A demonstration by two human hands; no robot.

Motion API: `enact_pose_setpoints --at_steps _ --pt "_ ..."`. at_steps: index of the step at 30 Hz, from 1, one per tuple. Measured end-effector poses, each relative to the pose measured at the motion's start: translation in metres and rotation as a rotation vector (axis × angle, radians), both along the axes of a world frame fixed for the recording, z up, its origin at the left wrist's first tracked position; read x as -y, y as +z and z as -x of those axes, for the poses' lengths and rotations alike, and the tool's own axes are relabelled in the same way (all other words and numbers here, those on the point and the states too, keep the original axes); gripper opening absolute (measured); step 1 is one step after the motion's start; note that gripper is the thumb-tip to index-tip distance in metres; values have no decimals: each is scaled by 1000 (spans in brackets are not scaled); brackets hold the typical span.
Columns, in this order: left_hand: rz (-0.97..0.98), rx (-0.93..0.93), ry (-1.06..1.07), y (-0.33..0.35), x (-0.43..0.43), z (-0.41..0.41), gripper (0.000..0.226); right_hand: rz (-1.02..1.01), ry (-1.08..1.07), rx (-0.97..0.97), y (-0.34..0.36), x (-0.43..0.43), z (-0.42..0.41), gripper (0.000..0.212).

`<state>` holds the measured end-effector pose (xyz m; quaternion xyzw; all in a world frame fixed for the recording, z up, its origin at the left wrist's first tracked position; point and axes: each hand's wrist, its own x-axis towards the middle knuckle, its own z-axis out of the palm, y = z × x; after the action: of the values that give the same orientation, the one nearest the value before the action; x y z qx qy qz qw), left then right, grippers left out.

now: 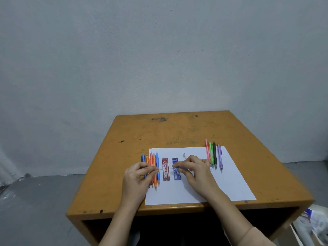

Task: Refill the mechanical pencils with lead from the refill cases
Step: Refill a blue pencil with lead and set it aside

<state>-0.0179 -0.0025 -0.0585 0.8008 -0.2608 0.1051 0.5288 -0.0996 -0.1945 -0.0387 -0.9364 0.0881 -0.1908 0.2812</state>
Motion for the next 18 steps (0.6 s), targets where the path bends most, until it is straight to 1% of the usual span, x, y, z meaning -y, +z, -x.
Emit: enact_pose_setpoints --at_steps 12,16,18 --pt "-75 108 36 4 3 4 18 24 19 2 1 -11 -3 25" --pt "-68 139 36 2 3 3 18 -36 28 39 0 -19 -4 20" --pt "-58 156 38 2 4 4 22 -45 30 56 -2 -22 -6 19"
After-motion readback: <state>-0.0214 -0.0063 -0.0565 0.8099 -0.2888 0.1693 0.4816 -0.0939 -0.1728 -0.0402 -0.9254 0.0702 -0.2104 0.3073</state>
